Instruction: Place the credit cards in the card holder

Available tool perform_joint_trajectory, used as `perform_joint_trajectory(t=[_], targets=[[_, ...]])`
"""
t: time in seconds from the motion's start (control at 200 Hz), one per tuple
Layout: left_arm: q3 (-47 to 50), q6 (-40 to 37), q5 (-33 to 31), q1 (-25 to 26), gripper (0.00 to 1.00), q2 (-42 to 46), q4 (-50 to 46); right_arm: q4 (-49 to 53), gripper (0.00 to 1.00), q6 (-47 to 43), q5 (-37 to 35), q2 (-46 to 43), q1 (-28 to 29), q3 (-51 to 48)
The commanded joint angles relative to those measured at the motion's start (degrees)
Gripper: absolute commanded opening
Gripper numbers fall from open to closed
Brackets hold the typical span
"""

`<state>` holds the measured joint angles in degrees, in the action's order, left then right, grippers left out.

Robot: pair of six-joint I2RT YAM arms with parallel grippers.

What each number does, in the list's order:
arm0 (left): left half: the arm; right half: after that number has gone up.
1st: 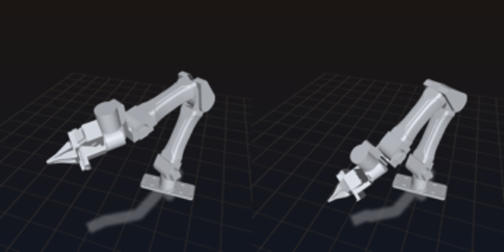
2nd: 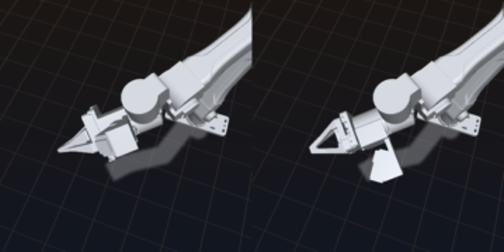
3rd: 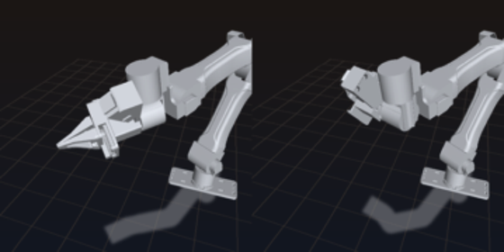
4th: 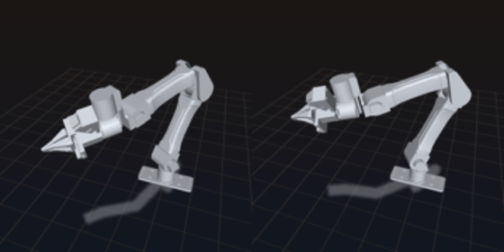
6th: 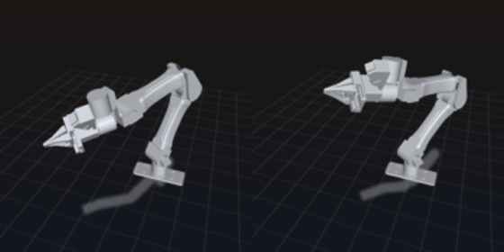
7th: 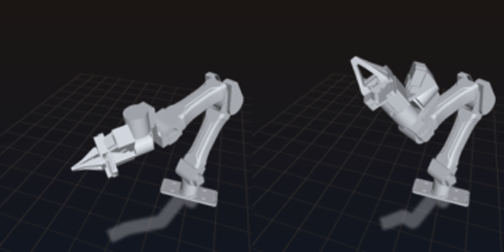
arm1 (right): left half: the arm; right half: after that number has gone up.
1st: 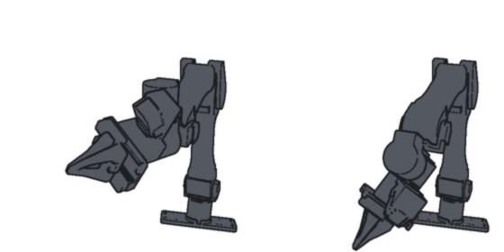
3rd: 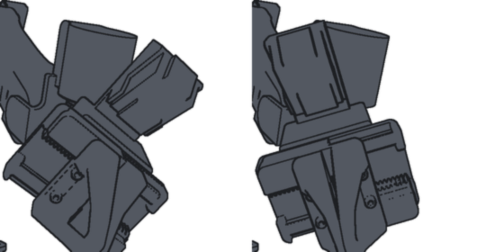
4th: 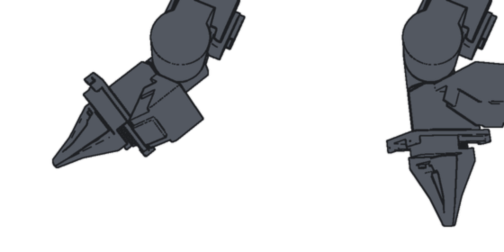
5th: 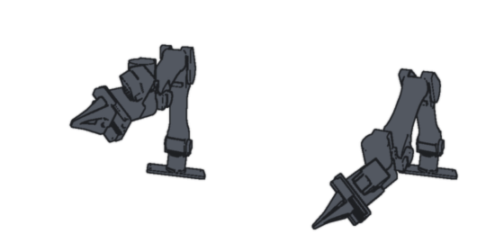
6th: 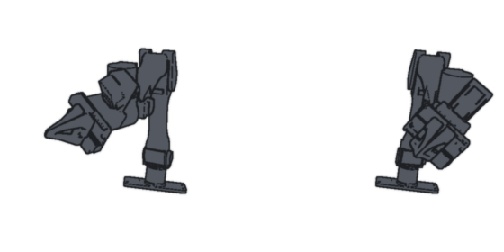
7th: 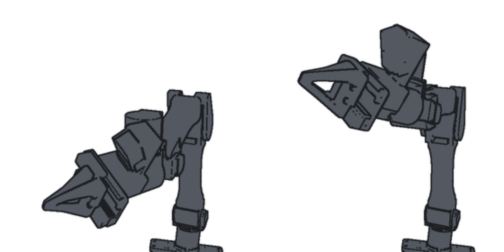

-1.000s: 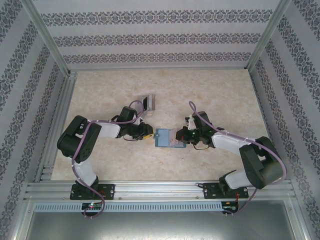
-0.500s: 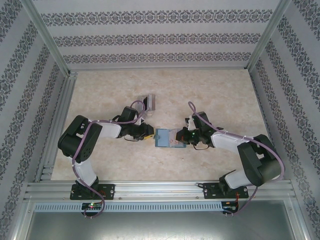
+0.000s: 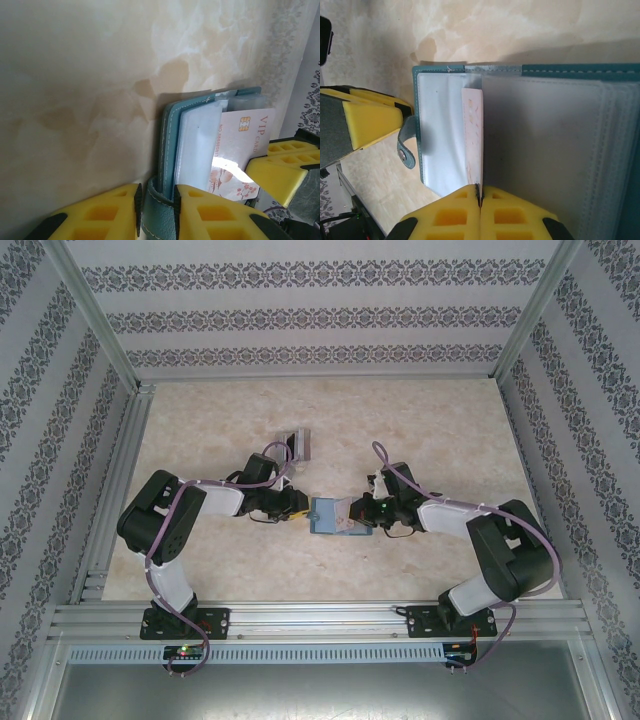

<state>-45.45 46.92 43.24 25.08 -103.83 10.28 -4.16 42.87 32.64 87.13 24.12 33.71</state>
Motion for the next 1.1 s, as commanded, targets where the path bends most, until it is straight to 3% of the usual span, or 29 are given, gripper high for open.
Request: perform_joint_trajectory(t=[0.0,0.365,0.645,0.804,1.094], targets=[[-0.8,0.4,0.2,1.1,0.26,-1.5,0.1,-0.1,0.06,-0.7,-0.8,1.7,0.2,1.1],[-1.0,0.4,0.3,1.1,0.25,-1.5,0.0,0.4,0.07,-0.3,-2.1,4.2,3.9,3.1],[-1.1,0.5,0.3,1.3,0.24,-1.3,-0.1,2.7,0.09,-0.2,-7.1,6.3,7.6,5.1],[-0.8,0.0,0.0,1.2,0.22,-1.1,-0.6,5.7,0.2,-1.2,-8.5,5.3,8.5,6.6],[-0.6,0.3,0.1,1.2,0.2,-1.9,0.0,19.7,0.45,-6.9,-14.8,-3.3,7.7,9.6]])
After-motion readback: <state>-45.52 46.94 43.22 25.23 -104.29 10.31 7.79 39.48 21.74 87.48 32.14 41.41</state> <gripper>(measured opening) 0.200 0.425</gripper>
